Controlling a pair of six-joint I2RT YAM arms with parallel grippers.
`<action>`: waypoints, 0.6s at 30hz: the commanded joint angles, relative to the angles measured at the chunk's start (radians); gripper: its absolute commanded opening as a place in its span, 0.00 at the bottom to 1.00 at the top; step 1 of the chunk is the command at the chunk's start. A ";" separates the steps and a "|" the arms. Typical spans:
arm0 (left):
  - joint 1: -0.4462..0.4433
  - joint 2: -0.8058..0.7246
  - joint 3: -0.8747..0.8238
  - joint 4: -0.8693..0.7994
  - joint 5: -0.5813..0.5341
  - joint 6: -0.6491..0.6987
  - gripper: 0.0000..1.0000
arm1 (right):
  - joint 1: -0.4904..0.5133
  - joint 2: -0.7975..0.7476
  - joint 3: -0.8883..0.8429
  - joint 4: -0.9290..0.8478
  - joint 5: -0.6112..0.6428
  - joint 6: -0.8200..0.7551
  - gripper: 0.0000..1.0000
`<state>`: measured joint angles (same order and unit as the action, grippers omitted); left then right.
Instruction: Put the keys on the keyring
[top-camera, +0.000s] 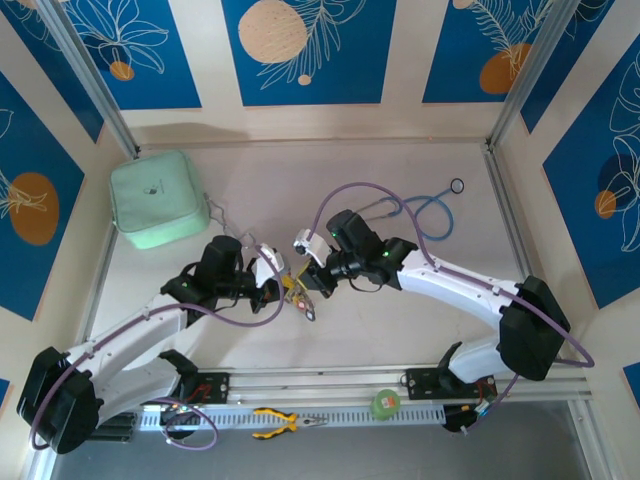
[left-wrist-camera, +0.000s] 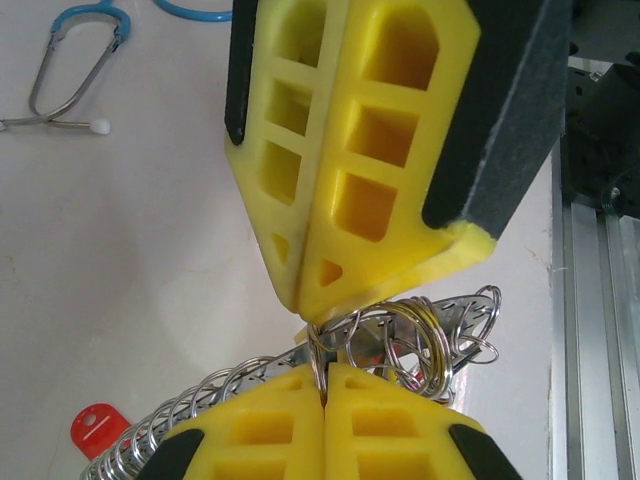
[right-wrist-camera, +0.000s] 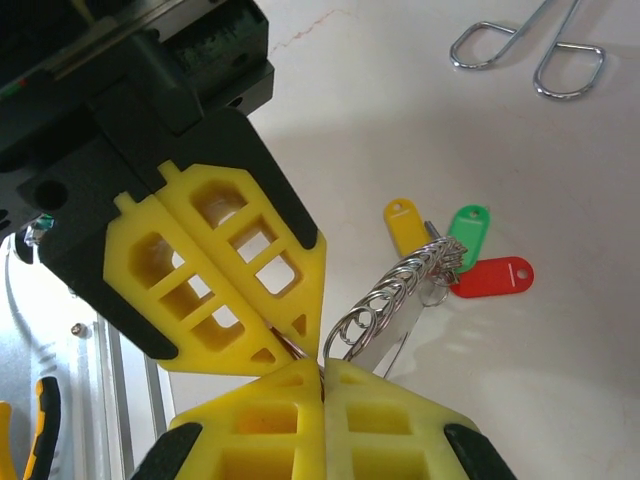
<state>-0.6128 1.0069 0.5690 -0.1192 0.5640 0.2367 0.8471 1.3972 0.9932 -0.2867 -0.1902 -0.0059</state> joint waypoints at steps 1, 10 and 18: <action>-0.008 -0.026 0.008 -0.009 0.047 0.009 0.00 | -0.002 0.019 0.023 -0.034 0.094 0.017 0.00; -0.008 -0.005 0.024 -0.002 0.051 -0.039 0.00 | 0.010 0.020 0.022 -0.009 0.060 0.001 0.00; -0.008 -0.008 0.023 0.001 0.051 -0.043 0.00 | 0.013 0.034 0.030 -0.012 0.046 0.000 0.00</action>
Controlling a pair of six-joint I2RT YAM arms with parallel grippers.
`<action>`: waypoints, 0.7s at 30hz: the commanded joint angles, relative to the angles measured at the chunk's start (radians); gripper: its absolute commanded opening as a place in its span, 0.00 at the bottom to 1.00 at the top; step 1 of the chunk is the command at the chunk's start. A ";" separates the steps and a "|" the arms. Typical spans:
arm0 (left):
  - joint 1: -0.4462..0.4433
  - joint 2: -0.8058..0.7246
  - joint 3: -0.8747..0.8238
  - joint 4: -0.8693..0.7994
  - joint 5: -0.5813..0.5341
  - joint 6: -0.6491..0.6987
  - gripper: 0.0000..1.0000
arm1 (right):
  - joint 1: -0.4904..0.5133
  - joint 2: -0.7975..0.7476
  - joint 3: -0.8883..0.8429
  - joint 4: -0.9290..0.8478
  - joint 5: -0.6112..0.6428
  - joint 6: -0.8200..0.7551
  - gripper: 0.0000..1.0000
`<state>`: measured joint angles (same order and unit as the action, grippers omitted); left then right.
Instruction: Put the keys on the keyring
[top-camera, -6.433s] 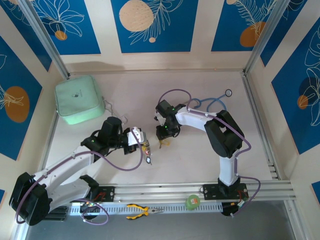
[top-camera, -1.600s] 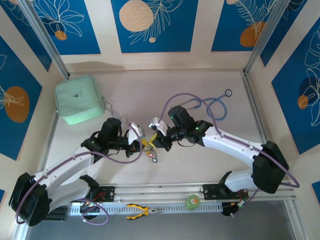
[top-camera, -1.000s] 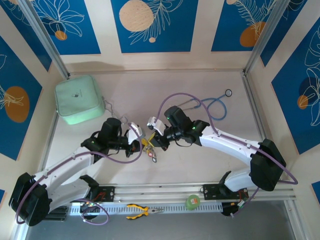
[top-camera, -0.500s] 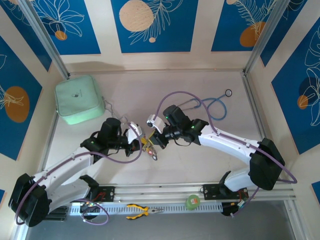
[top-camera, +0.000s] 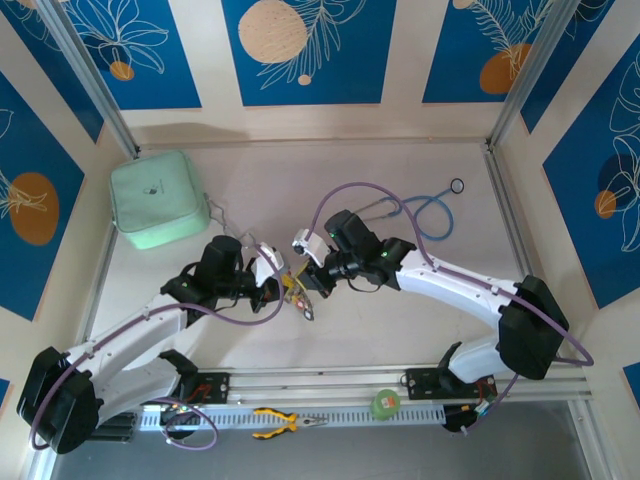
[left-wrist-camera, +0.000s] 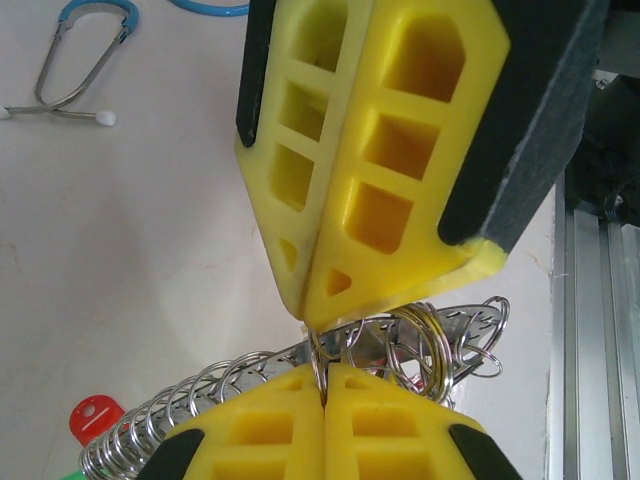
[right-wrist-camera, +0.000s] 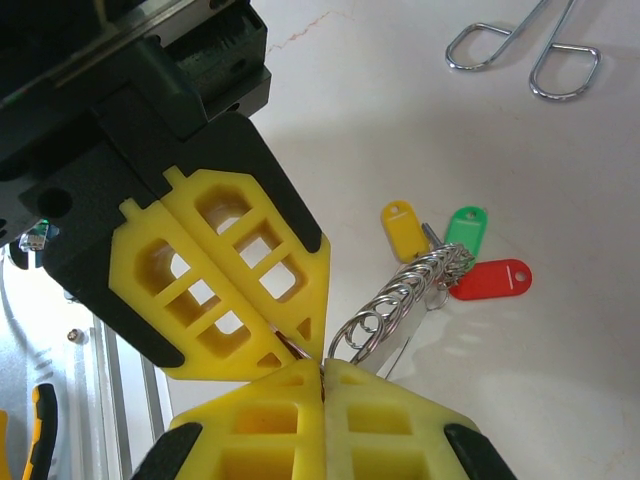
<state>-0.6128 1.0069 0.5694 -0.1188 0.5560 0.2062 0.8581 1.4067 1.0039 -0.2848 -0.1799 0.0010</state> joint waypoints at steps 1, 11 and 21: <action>-0.008 -0.008 0.024 0.001 0.059 -0.012 0.00 | 0.002 0.026 0.020 -0.016 0.033 -0.007 0.00; -0.008 0.004 0.014 -0.031 0.032 0.025 0.00 | -0.078 -0.086 -0.037 0.040 -0.103 0.083 0.00; -0.007 0.010 0.008 -0.033 0.028 0.083 0.00 | -0.131 -0.100 -0.086 -0.275 0.254 0.225 0.00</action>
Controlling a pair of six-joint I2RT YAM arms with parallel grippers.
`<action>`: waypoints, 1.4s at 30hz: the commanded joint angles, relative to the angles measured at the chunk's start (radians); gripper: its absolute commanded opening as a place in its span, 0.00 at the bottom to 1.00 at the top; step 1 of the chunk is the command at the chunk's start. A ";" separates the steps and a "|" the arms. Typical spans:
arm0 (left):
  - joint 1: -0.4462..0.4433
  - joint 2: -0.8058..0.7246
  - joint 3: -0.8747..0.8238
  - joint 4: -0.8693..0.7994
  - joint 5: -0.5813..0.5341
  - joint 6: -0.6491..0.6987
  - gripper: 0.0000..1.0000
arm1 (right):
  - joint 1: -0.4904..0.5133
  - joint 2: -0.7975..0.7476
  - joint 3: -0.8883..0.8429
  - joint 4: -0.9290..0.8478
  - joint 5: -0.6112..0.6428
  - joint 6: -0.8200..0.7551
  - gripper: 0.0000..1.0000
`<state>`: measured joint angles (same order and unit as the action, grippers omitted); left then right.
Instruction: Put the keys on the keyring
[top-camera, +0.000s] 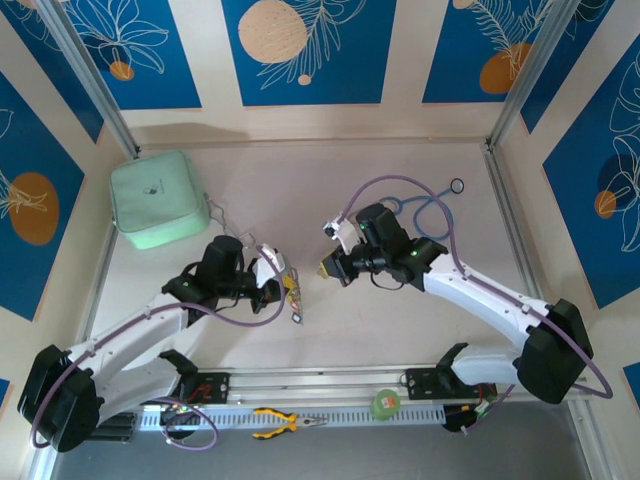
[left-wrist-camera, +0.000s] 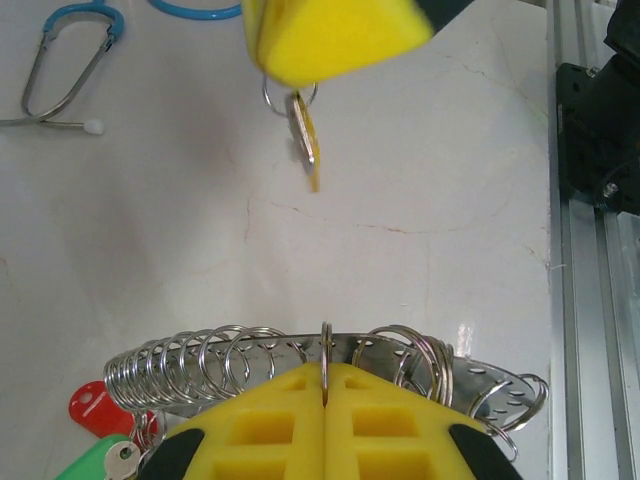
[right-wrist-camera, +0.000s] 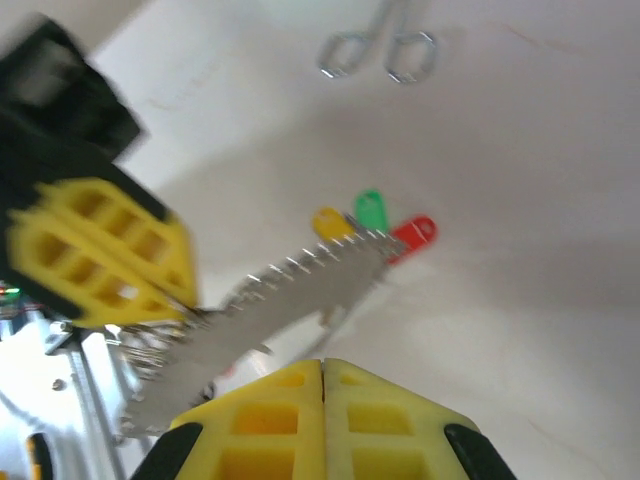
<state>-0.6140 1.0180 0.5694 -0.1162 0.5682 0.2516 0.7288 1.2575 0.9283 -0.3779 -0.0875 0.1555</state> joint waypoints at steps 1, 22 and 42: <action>-0.007 -0.006 0.006 -0.034 0.016 0.045 0.00 | 0.000 0.085 -0.003 -0.221 0.187 0.096 0.00; -0.006 -0.052 -0.010 -0.067 -0.004 0.090 0.00 | 0.031 0.553 0.207 -0.344 0.127 0.108 0.00; -0.006 -0.045 -0.011 -0.063 -0.001 0.092 0.00 | 0.027 0.562 0.233 -0.382 0.096 0.098 0.05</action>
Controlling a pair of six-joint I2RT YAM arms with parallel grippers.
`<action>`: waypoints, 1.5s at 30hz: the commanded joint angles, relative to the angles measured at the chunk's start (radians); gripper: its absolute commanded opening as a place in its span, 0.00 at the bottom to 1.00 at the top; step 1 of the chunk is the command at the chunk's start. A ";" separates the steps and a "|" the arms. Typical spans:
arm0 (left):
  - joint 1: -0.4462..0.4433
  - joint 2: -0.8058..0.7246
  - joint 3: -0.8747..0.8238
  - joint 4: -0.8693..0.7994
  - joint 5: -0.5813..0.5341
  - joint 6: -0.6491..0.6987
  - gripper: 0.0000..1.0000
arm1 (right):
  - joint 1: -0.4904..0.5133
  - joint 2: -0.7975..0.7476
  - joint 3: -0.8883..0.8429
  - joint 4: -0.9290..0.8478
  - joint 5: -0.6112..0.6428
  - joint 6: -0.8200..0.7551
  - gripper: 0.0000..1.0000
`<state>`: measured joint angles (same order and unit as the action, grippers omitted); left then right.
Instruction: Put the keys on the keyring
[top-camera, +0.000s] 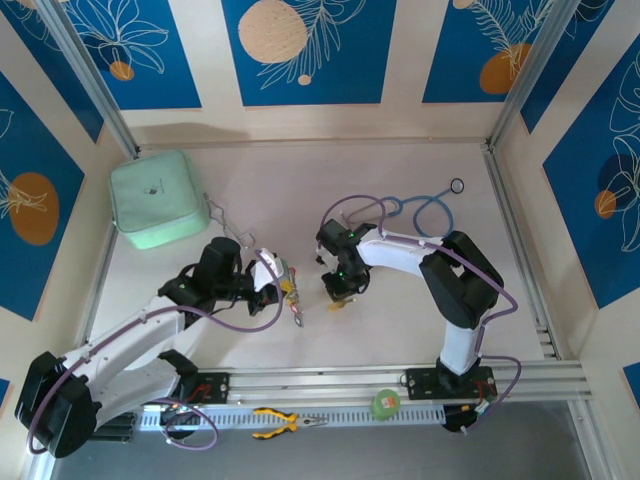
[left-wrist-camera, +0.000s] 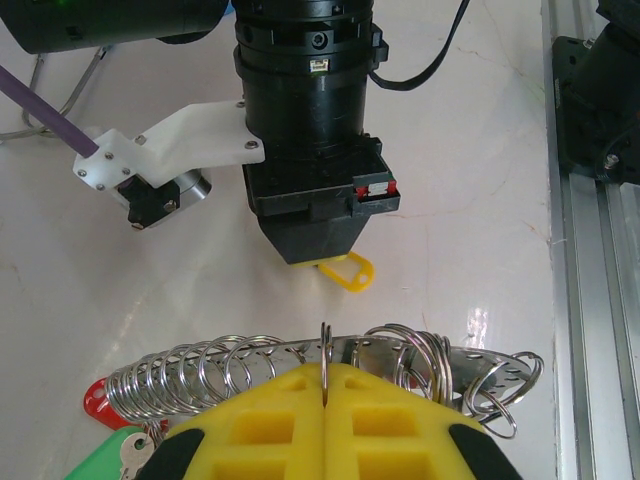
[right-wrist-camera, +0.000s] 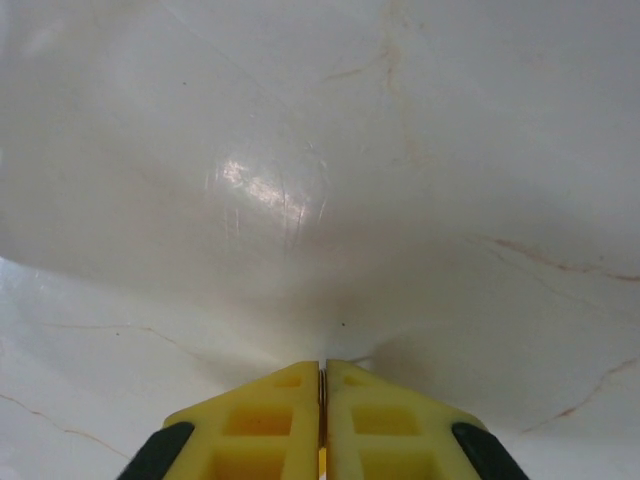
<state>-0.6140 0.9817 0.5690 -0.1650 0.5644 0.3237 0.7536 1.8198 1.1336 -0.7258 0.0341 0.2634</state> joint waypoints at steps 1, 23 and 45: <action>-0.007 -0.008 -0.009 -0.014 0.002 0.021 0.00 | 0.003 -0.003 0.029 -0.036 -0.024 -0.010 0.02; -0.006 -0.008 -0.023 0.051 0.031 -0.085 0.00 | 0.010 -0.499 -0.267 0.449 -0.443 -0.229 0.00; -0.007 0.031 -0.016 0.052 0.058 -0.112 0.00 | 0.079 -0.500 -0.267 0.588 -0.384 -0.205 0.00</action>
<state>-0.6140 1.0042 0.5560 -0.1089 0.5919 0.2173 0.8234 1.3041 0.8379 -0.1616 -0.3714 0.0532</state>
